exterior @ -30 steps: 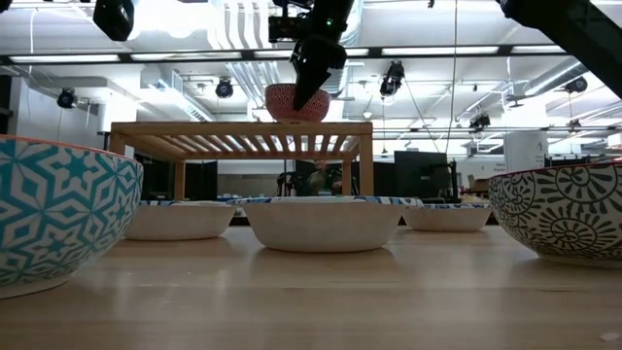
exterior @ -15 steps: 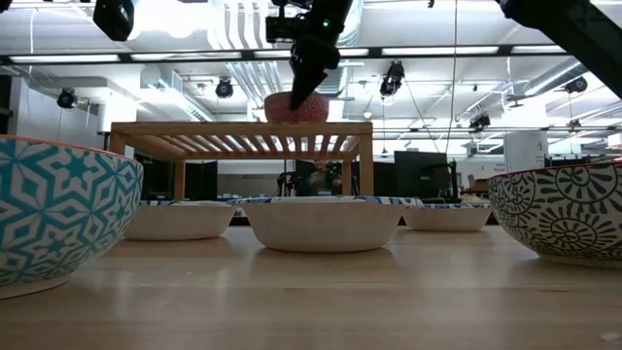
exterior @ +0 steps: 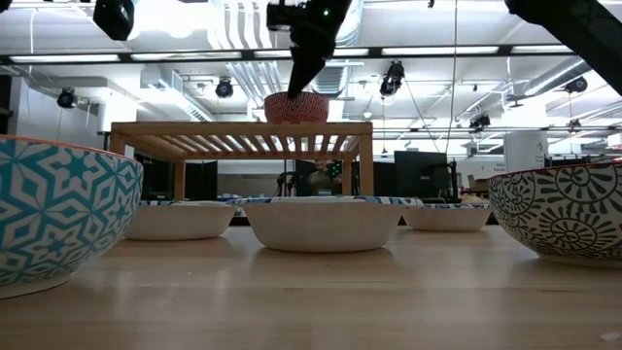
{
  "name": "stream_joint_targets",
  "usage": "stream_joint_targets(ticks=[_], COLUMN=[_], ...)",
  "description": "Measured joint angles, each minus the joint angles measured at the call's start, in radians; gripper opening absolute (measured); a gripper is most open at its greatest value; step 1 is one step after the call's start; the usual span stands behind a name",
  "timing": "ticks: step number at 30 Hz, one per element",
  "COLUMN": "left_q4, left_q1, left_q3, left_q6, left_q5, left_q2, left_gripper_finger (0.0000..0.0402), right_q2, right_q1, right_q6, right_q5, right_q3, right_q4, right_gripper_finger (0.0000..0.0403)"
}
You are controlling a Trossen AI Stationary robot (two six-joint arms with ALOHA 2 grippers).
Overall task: Place and stack bowls onto a shelf
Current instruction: Put the white pattern bowl on the shelf
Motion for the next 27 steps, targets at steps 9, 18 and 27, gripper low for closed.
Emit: stream_joint_targets(ticks=[9,18,27], left_q4=[0.000,-0.008,-0.007], left_q1=[0.000,0.000,0.000], left_q3=[0.000,0.000,0.000], left_q6=[0.000,-0.003,-0.003], left_q5=[0.000,0.002,0.002], left_q2=[0.000,0.000,0.001], left_gripper_finger=[0.0000,0.0000,0.0000], right_q2=[-0.075,-0.273,-0.518], right_q1=[0.000,0.013,-0.032], right_q6=[0.029,0.050,0.111], right_q5=[0.004,-0.032,-0.028], right_q3=[0.000,-0.173,-0.697], right_q4=[0.021,0.054,0.397], right_gripper_finger=[0.0102,0.0016,0.0009])
